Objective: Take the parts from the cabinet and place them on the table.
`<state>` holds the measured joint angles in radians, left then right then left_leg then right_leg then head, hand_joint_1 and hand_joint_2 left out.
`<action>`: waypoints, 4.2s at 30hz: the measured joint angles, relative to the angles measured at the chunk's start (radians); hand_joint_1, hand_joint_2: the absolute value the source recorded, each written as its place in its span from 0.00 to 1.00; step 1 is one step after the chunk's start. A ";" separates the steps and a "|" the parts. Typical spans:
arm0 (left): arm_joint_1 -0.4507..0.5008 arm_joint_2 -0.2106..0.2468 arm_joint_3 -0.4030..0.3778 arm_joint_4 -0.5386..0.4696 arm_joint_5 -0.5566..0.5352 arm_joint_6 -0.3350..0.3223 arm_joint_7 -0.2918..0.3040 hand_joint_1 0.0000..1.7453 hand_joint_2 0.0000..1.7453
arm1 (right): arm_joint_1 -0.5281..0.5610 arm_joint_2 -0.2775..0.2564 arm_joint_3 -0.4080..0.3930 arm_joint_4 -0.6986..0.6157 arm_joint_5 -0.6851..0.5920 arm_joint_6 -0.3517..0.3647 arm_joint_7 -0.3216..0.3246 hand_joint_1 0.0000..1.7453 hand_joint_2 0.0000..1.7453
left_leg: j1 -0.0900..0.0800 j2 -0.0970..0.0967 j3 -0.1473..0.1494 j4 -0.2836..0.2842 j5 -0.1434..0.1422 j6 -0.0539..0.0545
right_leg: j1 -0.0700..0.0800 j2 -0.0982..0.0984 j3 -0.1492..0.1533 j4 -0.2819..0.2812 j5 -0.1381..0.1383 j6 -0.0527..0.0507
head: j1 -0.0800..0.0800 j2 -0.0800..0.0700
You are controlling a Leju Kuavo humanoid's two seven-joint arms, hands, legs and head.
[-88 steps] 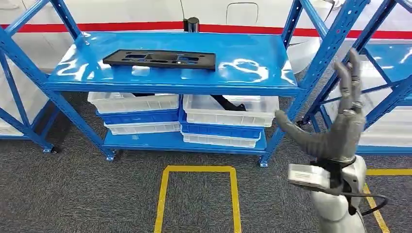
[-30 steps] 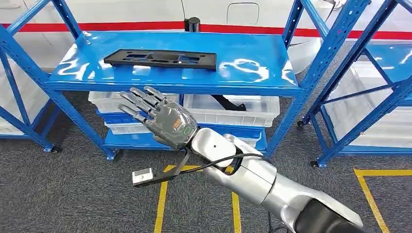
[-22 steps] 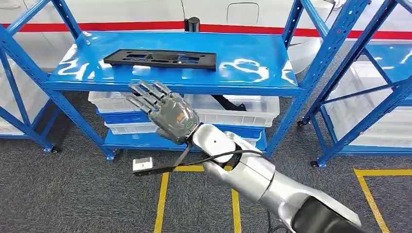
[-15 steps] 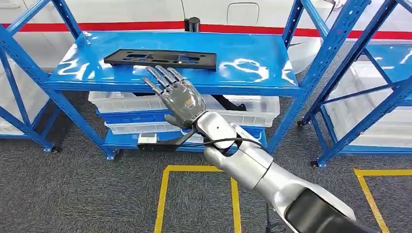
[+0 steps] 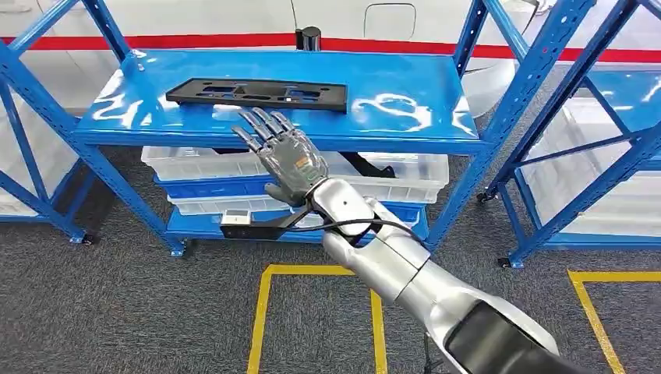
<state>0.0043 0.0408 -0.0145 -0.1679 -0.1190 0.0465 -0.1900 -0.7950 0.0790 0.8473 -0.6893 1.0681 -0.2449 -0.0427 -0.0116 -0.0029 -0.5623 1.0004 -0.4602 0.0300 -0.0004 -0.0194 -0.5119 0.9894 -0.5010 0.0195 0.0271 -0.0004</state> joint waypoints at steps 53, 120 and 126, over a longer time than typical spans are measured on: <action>-0.008 0.002 0.000 0.000 -0.014 0.037 0.000 0.00 0.00 | 0.040 0.023 -0.046 0.026 0.018 -0.015 -0.052 0.00 1.00 | 0.014 -0.017 0.029 -0.003 -0.032 0.015 | -0.010 0.020 -0.207 0.227 -0.078 0.024 | 0.000 0.000; -0.017 -0.028 0.011 0.000 -0.058 0.149 0.041 0.00 0.00 | 0.058 0.037 -0.122 0.232 0.072 0.101 0.156 0.00 1.00 | 0.000 -0.005 -0.086 0.036 0.036 0.006 | 0.017 0.030 -0.086 0.042 0.031 -0.017 | -0.007 0.000; -0.017 -0.028 0.011 0.000 -0.065 0.145 0.042 0.00 0.00 | 0.053 0.029 -0.166 0.246 0.080 0.095 0.171 0.00 1.00 | 0.001 -0.005 -0.086 0.036 0.036 0.006 | 0.017 0.030 -0.086 0.042 0.031 -0.017 | -0.007 0.000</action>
<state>-0.0129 0.0130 -0.0038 -0.1682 -0.1843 0.1915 -0.1480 -0.7420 0.1083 0.6817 -0.4433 1.1482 -0.1503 0.1278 -0.0111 -0.0076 -0.6482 1.0360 -0.4245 0.0364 0.0165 0.0106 -0.5982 1.0309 -0.4695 0.0028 0.0202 -0.0004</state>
